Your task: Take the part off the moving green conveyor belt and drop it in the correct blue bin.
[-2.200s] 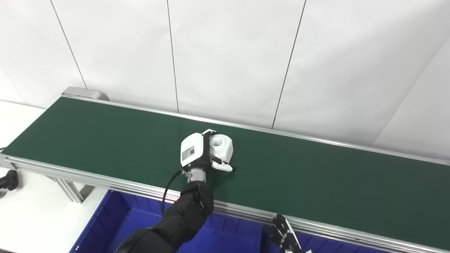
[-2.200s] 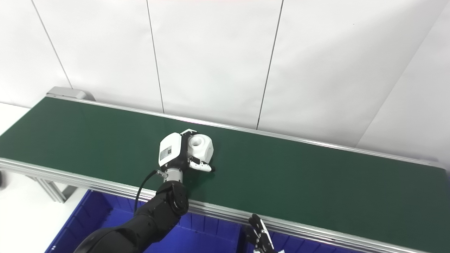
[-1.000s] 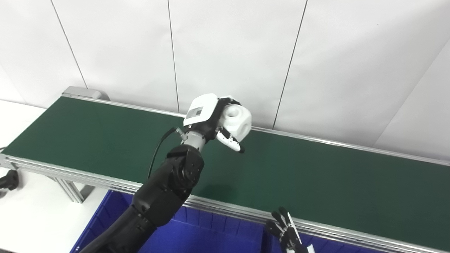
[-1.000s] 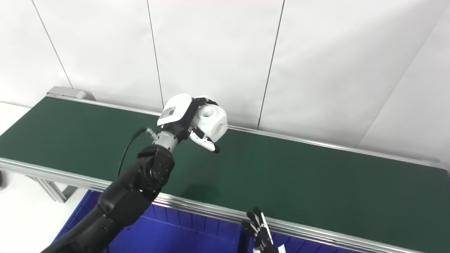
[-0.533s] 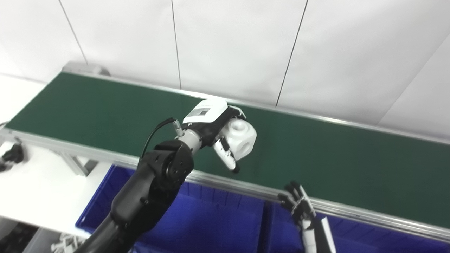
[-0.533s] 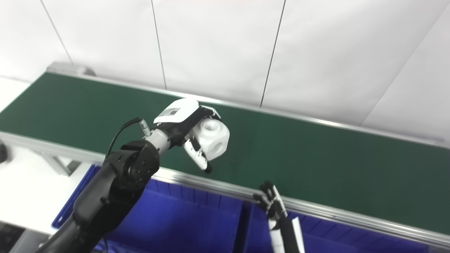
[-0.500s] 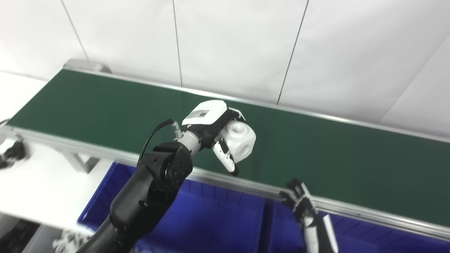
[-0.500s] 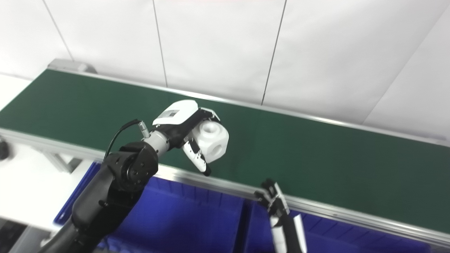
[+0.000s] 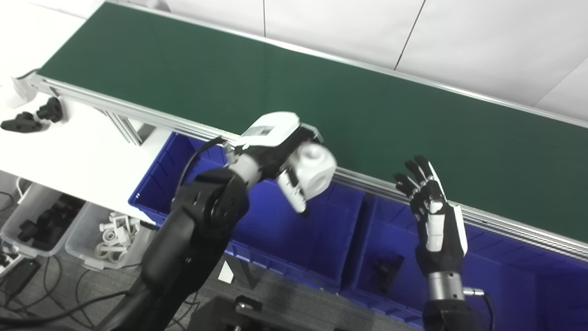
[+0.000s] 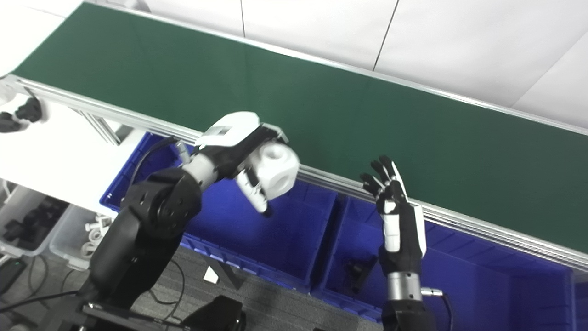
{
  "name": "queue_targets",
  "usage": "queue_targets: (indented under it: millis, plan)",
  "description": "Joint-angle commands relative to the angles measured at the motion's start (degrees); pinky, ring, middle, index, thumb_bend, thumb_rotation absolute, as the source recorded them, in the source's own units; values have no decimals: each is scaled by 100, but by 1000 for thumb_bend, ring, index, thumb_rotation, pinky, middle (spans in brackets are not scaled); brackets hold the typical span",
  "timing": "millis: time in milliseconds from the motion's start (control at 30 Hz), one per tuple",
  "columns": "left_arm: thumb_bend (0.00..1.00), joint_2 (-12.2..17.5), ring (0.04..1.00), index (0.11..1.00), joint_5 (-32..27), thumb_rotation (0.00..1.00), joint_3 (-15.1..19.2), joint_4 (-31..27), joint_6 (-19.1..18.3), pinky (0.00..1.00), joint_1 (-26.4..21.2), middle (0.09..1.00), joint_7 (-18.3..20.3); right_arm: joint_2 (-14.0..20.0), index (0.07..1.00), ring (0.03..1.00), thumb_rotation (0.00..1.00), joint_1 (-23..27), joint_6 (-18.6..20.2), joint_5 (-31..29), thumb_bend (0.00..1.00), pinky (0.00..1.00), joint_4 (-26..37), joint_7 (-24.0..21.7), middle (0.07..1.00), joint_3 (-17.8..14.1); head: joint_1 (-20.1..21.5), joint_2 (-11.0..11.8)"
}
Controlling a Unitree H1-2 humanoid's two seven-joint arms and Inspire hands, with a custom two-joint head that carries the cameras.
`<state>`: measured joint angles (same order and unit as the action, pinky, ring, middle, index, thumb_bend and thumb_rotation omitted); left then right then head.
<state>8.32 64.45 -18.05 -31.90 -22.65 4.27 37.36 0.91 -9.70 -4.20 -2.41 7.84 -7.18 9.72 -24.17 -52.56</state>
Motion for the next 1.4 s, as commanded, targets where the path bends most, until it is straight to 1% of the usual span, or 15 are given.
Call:
queue_targets:
  millis: [0, 33, 100, 167, 267, 400, 533, 667, 700, 833, 900, 1000, 1200, 1267, 1367]
  plan:
    - [502, 76, 404, 508, 112, 0, -27, 19, 397, 332, 96, 503, -600, 3, 925, 826, 955, 48, 42, -64, 879, 839, 218, -46, 901, -21, 30, 36]
    - [501, 82, 403, 513, 82, 0, -43, 142, 531, 333, 252, 498, -929, 16, 925, 826, 957, 32, 39, -37, 877, 836, 224, -47, 900, -17, 63, 83]
    - [500, 62, 400, 522, -4, 0, -49, 379, 724, 337, 468, 491, -1425, 35, 927, 827, 962, 8, 30, -9, 869, 830, 231, -52, 900, -7, 63, 83]
    - [499, 42, 391, 530, -104, 0, -48, 612, 824, 325, 565, 489, -1734, 38, 928, 825, 961, -4, 25, 12, 863, 828, 230, -49, 901, 2, 76, 119]
    - [498, 74, 390, 528, -209, 0, -73, 1012, 937, 326, 621, 505, -2054, 11, 929, 823, 959, -22, 0, 45, 859, 830, 214, -29, 901, 24, 110, 147]
    - [499, 152, 394, 529, -305, 0, -107, 1334, 1073, 333, 606, 501, -2290, -29, 930, 821, 960, -34, -33, 85, 863, 829, 179, -7, 902, 53, 150, 189]
    - [498, 231, 382, 539, -246, 0, -220, 1665, 1238, 314, 503, 480, -2508, -71, 931, 818, 955, -39, -52, 122, 859, 826, 152, 17, 901, 68, 185, 230]
    - [497, 279, 368, 539, -136, 0, -325, 2119, 1370, 279, 370, 465, -2999, -112, 928, 815, 948, -52, -64, 123, 857, 820, 148, 30, 898, 71, 214, 232]
    - [498, 285, 379, 532, -130, 0, -335, 2229, 1385, 295, 337, 473, -3121, -114, 928, 814, 947, -55, -73, 129, 848, 817, 145, 29, 896, 70, 221, 238]
    - [496, 206, 365, 540, -188, 0, -288, 2731, 1373, 276, 226, 468, -3715, -94, 931, 820, 956, -74, -78, 150, 841, 815, 150, 12, 900, 79, 249, 286]
    - [495, 130, 362, 546, -287, 0, -227, 2982, 1315, 278, 170, 472, -3942, -97, 931, 823, 950, -94, -65, 88, 837, 818, 176, -9, 901, 75, 269, 286]
    - [495, 91, 367, 547, -341, 0, -197, 3188, 1251, 283, 103, 483, -4071, -83, 934, 830, 944, -121, -47, 82, 821, 820, 216, -21, 905, 80, 294, 280]
    - [494, 43, 358, 548, -456, 0, -171, 3360, 1251, 265, 75, 475, -4254, -50, 934, 827, 941, -134, -59, 70, 818, 818, 193, -51, 904, 74, 340, 308]
    - [496, 28, 373, 539, -498, 0, -160, 3388, 1236, 283, 66, 497, -4302, -36, 937, 832, 945, -123, -68, 81, 822, 816, 174, -62, 907, 76, 344, 309]
    - [496, -1, 379, 536, -552, 0, -140, 3404, 1196, 294, 56, 503, -4312, -29, 935, 828, 943, -113, -78, 75, 828, 813, 148, -65, 906, 71, 343, 302]
